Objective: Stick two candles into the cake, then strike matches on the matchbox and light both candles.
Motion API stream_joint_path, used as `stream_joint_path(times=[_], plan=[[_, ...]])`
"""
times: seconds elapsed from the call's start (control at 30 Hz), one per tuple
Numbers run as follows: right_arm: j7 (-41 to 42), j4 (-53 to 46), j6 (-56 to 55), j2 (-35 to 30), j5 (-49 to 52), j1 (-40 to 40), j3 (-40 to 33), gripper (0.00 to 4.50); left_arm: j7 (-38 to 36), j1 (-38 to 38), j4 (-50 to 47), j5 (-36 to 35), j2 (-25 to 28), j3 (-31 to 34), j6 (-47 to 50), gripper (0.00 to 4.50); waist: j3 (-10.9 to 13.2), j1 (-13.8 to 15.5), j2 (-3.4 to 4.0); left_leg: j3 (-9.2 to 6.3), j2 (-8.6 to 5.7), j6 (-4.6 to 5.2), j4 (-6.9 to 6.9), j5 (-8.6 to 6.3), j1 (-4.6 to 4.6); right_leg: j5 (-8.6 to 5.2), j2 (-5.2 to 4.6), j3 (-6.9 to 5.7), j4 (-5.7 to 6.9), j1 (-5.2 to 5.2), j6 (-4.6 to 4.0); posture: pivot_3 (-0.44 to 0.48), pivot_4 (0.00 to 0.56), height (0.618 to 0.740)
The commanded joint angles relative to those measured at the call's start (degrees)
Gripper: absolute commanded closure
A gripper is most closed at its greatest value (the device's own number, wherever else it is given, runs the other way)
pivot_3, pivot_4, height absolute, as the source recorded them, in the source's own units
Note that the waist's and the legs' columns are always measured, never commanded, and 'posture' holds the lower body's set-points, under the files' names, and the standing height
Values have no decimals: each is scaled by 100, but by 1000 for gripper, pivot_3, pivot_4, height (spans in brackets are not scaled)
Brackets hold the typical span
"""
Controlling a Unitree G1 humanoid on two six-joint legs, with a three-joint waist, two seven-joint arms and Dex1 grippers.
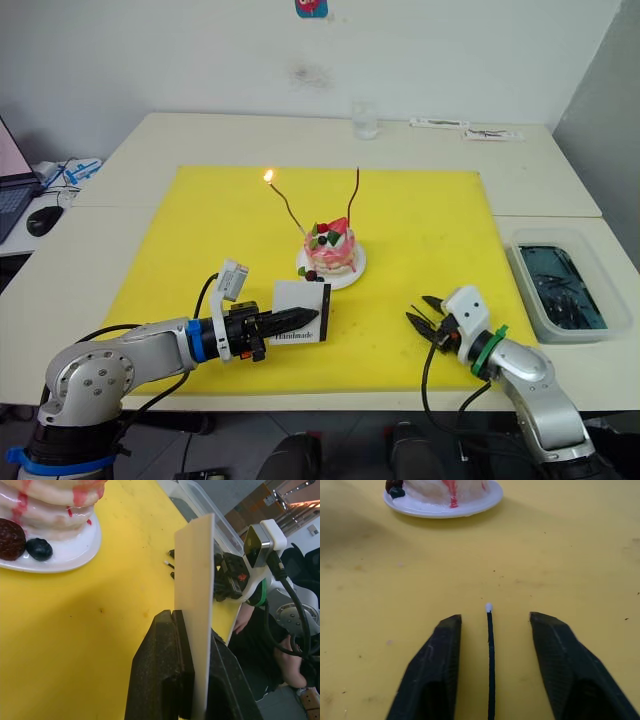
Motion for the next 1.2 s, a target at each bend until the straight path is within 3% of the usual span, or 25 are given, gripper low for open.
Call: stream_joint_path(times=[0.03,0.1,0.43,0.73,1.0,1.2], plan=[[-39,-143,-7,8,-66,70,32,3766,4,-44,-183,-151,35,110,-17,4500,0,0,0,0,0,0,0,0,4,0,0,0,-1,5,0,0,150,740],[-67,-205,31,46,-58,77,57,4469,7,-35,-186,-150,32,108,-18,4500,0,0,0,0,0,0,0,0,10,-1,0,0,-1,10,-1,0,150,740],[5,-493,194,22,97,122,25,4469,60,-36,-176,-144,4,95,-10,4500,0,1,0,0,0,0,-2,0,12,-2,0,0,0,10,-3,0,150,740],[216,-682,476,-185,483,9,-239,4469,363,-382,-27,-212,-324,-72,125,4500,0,0,0,0,-1,0,2,0,13,-1,0,1,-1,14,-1,0,150,740],[-84,-1109,908,18,410,-284,73,4469,503,-88,-326,-487,-269,118,156,4500,0,-9,0,-2,1,0,-6,0,12,-1,0,-1,0,9,1,0,150,740],[-255,-756,810,76,21,-404,331,4469,541,-46,-282,-465,-236,90,27,4500,0,3,0,-2,-1,0,0,0,12,-3,-1,-1,-1,12,-3,0,150,740]])
